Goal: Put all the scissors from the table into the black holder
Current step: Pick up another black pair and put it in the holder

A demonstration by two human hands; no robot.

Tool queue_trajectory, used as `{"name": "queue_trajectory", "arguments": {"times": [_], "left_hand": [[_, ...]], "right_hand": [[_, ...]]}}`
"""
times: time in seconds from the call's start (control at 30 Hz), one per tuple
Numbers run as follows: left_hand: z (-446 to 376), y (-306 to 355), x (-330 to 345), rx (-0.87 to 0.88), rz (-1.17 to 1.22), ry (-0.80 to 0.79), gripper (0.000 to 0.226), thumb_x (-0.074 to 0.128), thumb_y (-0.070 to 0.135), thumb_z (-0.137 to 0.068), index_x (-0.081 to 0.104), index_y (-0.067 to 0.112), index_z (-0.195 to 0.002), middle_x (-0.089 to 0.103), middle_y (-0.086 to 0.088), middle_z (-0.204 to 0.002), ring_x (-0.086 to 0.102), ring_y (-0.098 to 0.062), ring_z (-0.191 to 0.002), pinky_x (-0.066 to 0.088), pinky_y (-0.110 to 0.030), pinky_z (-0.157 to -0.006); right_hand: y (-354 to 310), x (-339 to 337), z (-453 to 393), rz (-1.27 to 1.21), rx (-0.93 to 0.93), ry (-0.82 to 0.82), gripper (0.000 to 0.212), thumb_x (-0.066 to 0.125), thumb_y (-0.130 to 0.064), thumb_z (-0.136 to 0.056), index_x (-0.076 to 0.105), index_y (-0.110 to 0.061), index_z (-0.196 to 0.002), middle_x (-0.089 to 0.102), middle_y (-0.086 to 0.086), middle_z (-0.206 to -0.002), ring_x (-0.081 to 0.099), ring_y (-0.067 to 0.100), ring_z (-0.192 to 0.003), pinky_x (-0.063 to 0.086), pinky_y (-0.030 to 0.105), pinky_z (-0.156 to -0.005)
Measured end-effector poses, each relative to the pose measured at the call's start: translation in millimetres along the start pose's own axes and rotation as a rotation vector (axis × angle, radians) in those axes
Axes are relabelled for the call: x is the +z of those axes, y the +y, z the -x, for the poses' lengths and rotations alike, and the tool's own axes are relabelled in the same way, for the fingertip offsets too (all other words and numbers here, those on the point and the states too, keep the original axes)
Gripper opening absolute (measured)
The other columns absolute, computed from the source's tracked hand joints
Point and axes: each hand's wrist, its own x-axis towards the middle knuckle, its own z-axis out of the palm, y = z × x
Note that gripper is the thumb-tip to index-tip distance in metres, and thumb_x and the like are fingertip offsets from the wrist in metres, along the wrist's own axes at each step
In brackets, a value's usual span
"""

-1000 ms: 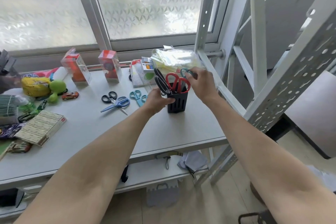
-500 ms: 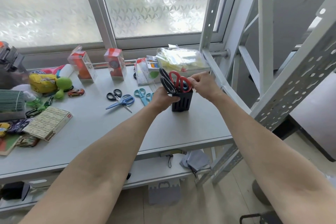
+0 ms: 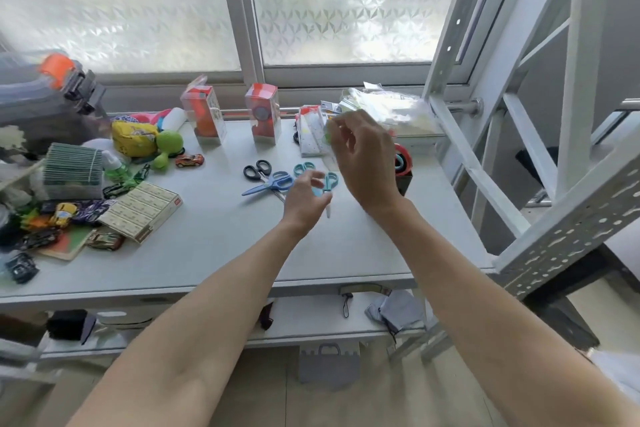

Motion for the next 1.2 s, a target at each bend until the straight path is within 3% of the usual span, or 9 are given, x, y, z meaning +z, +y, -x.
{"name": "queue_trajectory", "arguments": {"times": [0.13, 0.3, 0.57, 0.73, 0.83, 0.9, 1.0, 1.13, 1.2], "left_hand": [[6.6, -43.2, -42.0, -0.135, -0.036, 0.179, 0.031, 0.063, 0.011, -0.086, 0.064, 0.012, -0.117, 0.071, -0.008, -0.108, 0.070, -0.032, -0.094, 0.056, -0.045, -0.089], [1.0, -74.9, -92.6, -0.241, -0.126, 0.359, 0.033, 0.055, 0.011, -0.092, 0.061, 0.008, -0.125, 0.064, -0.012, -0.123, 0.062, -0.029, -0.109, 0.045, -0.031, -0.091], [-48.6, -90.5, -123.4, -0.299, -0.090, 0.148, 0.050, 0.044, 0.007, -0.095, 0.047, 0.011, -0.145, 0.052, -0.011, -0.147, 0.050, -0.028, -0.135, 0.037, -0.037, -0.114], [-74.7, -92.4, -121.0, -0.327, -0.069, 0.007, 0.057, 0.039, -0.001, -0.095, 0.039, 0.009, -0.151, 0.041, -0.014, -0.155, 0.039, -0.027, -0.144, 0.033, -0.040, -0.119], [-84.7, -96.3, -119.8, -0.346, -0.035, -0.008, 0.058, 0.037, -0.002, -0.094, 0.037, 0.009, -0.151, 0.044, -0.015, -0.153, 0.043, -0.031, -0.140, 0.037, -0.043, -0.116], [-88.4, -99.6, -120.4, -0.362, 0.009, -0.007, 0.059, 0.038, -0.005, -0.092, 0.038, 0.008, -0.150, 0.047, -0.013, -0.151, 0.046, -0.031, -0.138, 0.042, -0.037, -0.105], [-85.9, -102.9, -122.3, -0.384, 0.049, 0.011, 0.060, 0.046, -0.007, -0.090, 0.041, 0.006, -0.148, 0.056, -0.014, -0.140, 0.056, -0.031, -0.121, 0.045, -0.032, -0.080], [-76.1, -109.8, -124.1, -0.427, 0.055, 0.046, 0.052, 0.058, -0.003, -0.081, 0.056, 0.004, -0.132, 0.065, -0.018, -0.108, 0.062, -0.030, -0.094, 0.052, -0.038, -0.088], [-71.4, -110.1, -123.6, -0.454, 0.047, 0.056, 0.040, 0.063, -0.002, -0.080, 0.063, 0.004, -0.119, 0.065, -0.020, -0.099, 0.058, -0.026, -0.082, 0.050, -0.034, -0.079]], "right_hand": [[-4.2, 55.8, 16.0, -0.025, 0.070, -0.192, 0.020, 0.053, -0.021, -0.097, 0.067, -0.009, -0.089, 0.067, 0.006, -0.081, 0.060, 0.020, -0.065, 0.050, 0.035, -0.061], [17.5, 114.7, 30.8, 0.096, 0.283, -0.610, 0.028, 0.049, -0.018, -0.096, 0.065, -0.011, -0.118, 0.065, 0.012, -0.113, 0.060, 0.032, -0.104, 0.049, 0.039, -0.087], [16.8, 182.3, 10.6, 0.366, 0.167, -0.905, 0.039, 0.041, -0.009, -0.092, 0.058, -0.018, -0.127, 0.058, 0.011, -0.129, 0.052, 0.031, -0.120, 0.038, 0.043, -0.099], [25.8, 206.0, -4.6, 0.382, 0.210, -1.057, 0.044, 0.037, -0.010, -0.092, 0.049, -0.019, -0.134, 0.054, 0.009, -0.138, 0.048, 0.028, -0.129, 0.013, 0.055, -0.118], [27.3, 211.5, -5.1, 0.377, 0.201, -1.075, 0.036, 0.037, -0.007, -0.091, 0.057, -0.014, -0.120, 0.058, 0.008, -0.131, 0.052, 0.028, -0.124, 0.012, 0.055, -0.117], [28.5, 214.6, -1.6, 0.374, 0.196, -1.036, 0.030, 0.040, -0.004, -0.087, 0.062, -0.013, -0.105, 0.062, 0.009, -0.121, 0.056, 0.030, -0.116, 0.023, 0.050, -0.113], [30.8, 214.8, 6.8, 0.381, 0.167, -0.960, 0.027, 0.048, -0.004, -0.085, 0.068, -0.013, -0.101, 0.066, 0.009, -0.111, 0.060, 0.031, -0.106, 0.040, 0.036, -0.088], [29.7, 212.9, 21.2, 0.333, 0.164, -0.925, 0.028, 0.051, -0.001, -0.080, 0.071, -0.007, -0.099, 0.066, 0.013, -0.106, 0.061, 0.034, -0.101, 0.043, 0.032, -0.073], [28.1, 212.5, 29.9, 0.282, 0.185, -0.919, 0.027, 0.052, -0.002, -0.078, 0.073, -0.006, -0.095, 0.066, 0.013, -0.105, 0.061, 0.035, -0.099, 0.046, 0.032, -0.074]]}}
